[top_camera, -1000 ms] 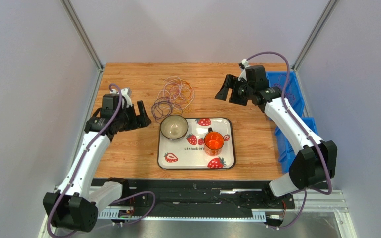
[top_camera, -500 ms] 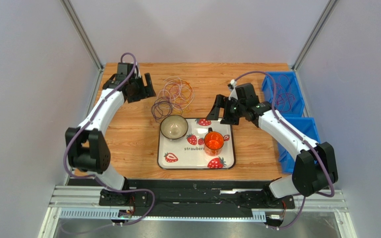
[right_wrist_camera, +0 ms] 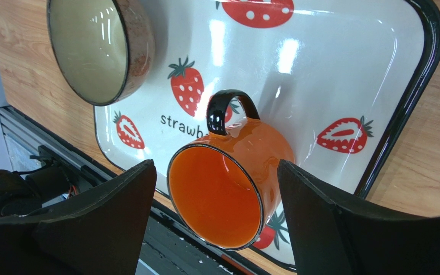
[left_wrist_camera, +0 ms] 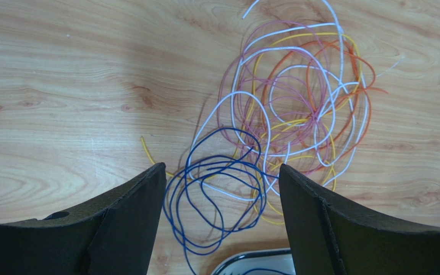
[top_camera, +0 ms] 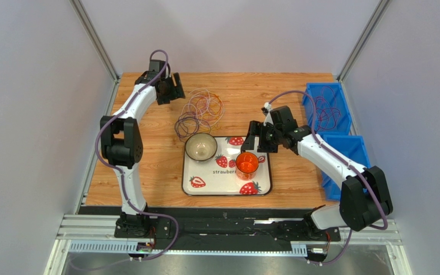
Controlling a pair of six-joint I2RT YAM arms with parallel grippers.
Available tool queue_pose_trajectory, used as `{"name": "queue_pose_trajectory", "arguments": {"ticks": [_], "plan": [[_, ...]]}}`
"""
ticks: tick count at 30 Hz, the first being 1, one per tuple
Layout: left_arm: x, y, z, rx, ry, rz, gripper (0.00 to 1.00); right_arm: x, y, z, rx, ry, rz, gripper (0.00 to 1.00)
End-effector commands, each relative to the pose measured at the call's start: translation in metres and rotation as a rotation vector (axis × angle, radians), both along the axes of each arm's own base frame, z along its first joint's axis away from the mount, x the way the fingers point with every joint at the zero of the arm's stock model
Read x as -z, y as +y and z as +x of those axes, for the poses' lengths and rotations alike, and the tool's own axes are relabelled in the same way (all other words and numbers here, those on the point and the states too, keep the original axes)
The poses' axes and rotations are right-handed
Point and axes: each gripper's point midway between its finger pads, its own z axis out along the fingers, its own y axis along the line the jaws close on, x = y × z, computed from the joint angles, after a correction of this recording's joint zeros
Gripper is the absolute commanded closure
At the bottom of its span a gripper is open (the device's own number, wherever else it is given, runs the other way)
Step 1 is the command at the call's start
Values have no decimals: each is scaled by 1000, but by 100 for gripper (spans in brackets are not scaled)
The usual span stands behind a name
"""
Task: Untangle the cables
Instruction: Untie the cable.
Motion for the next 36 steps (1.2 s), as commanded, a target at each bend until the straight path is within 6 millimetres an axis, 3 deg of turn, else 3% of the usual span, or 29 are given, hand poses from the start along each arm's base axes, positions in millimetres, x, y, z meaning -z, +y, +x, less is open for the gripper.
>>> {"name": "queue_pose_trajectory", "arguments": {"ticks": [1,13,21,22,28,36], "plan": [[-1,-5,21,29,-75,11,20,4,6,5,-25,-48,-5,19],[39,-9,20,259,-94,120,28,29,11,-5,-62,-15,-41,19],[37,-6,34,227,-73,155,31,25,10,-6,-78,-23,-53,19],[47,-8,33,224,-45,146,32,25,11,-7,-81,-24,-52,19],[59,-14,37,210,-8,106,33,26,10,-10,-84,-16,-53,19],[67,-13,40,192,17,107,34,29,9,-12,-89,-9,-61,19]]}}
